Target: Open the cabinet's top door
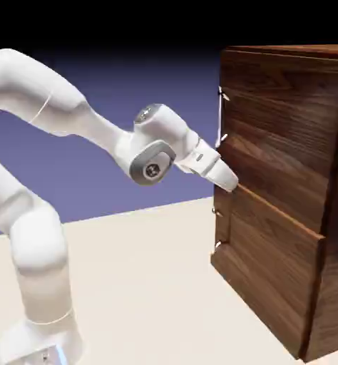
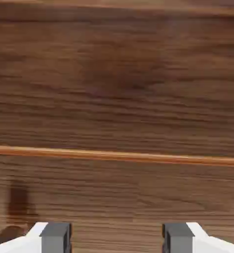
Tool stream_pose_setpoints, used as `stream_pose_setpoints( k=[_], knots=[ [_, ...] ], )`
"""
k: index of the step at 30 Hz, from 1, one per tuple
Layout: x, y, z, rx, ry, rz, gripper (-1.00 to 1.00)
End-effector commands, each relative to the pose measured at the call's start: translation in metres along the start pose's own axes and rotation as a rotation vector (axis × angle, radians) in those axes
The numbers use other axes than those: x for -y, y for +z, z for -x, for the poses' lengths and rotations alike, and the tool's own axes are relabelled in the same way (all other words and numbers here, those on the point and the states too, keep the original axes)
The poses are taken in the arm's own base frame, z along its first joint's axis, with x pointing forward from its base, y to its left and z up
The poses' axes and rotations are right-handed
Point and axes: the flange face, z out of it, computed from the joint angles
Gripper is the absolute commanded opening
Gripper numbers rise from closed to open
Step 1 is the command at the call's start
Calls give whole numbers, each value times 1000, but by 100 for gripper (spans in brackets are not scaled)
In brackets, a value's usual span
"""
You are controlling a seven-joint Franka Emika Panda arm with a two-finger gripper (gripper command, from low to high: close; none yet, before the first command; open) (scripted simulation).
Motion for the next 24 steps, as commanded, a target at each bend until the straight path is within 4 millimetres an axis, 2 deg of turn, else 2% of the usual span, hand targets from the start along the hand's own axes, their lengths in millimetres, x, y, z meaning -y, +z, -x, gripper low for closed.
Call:
stream_pose_setpoints(
  k=[1,6,12,18,24],
  knots=[
    [2,-6,-4,-13,13,-8,0],
    [10,-39,-21,-78,74,-53,0],
    [21,-75,-29,-152,128,-115,0],
    [33,-106,-27,-222,163,-181,0],
    [47,-126,-17,-288,176,-249,0]
  ],
)
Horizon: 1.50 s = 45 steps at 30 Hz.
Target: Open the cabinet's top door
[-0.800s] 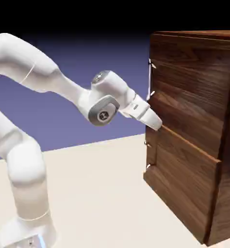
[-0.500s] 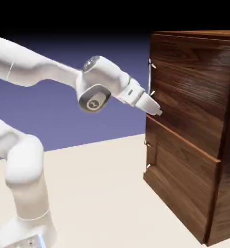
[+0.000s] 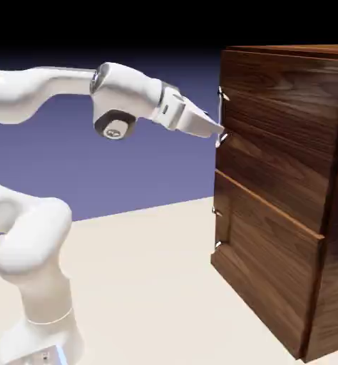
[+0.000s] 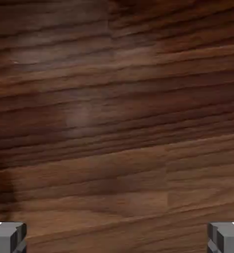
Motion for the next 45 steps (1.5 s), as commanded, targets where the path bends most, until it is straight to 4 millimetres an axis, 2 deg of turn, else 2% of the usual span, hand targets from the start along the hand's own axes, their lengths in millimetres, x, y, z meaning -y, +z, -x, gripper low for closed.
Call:
stream_pose_setpoints(
  k=[1,9,17,27,28,33,34,35,45],
  knots=[
    [3,-2,2,-10,1,-12,0],
    [21,-11,29,-83,-13,-107,0],
    [29,3,64,-149,-55,-193,0],
    [19,51,109,-223,-133,-277,0],
    [19,51,109,-223,-133,-277,0],
    [33,98,99,-223,-133,-277,0],
    [33,98,99,-223,-133,-277,-100],
    [33,98,99,-223,-133,-277,-100],
    [-25,11,76,-22,-180,-450,-100]
  ],
)
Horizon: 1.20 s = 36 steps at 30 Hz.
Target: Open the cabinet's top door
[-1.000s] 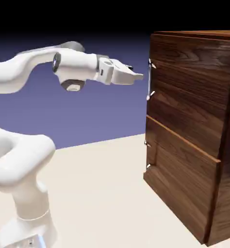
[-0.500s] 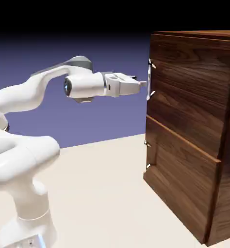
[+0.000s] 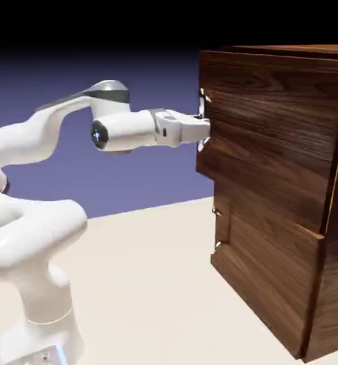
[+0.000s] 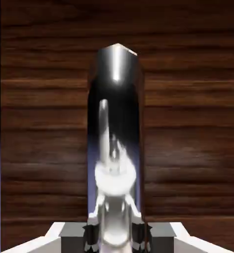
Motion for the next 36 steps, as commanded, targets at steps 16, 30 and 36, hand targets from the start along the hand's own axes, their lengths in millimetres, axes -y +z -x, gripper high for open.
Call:
stream_pose_setpoints(
  k=[16,30,36],
  knots=[
    [-43,-106,-43,216,0,-215,-100],
    [-87,-167,-87,371,0,-371,-100],
    [-117,-197,-117,461,0,-461,-100]
  ],
)
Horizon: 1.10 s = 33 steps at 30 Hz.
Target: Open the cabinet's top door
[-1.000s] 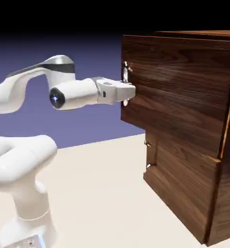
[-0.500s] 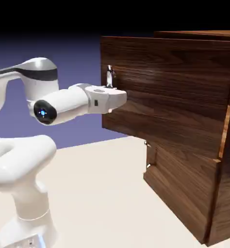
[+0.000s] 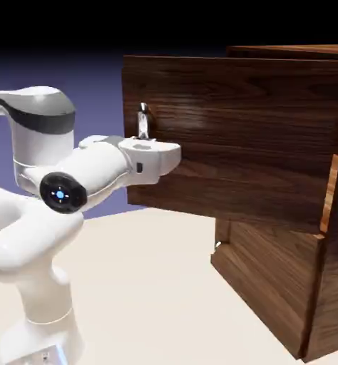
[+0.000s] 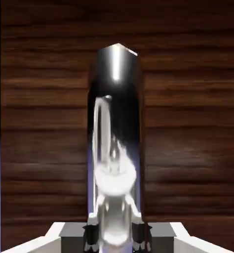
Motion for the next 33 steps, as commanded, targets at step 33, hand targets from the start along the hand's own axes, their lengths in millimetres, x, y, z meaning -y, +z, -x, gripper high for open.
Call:
stream_pose_setpoints(
  k=[33],
  knots=[
    [-105,-185,-104,423,1,-423,-100]
  ],
)
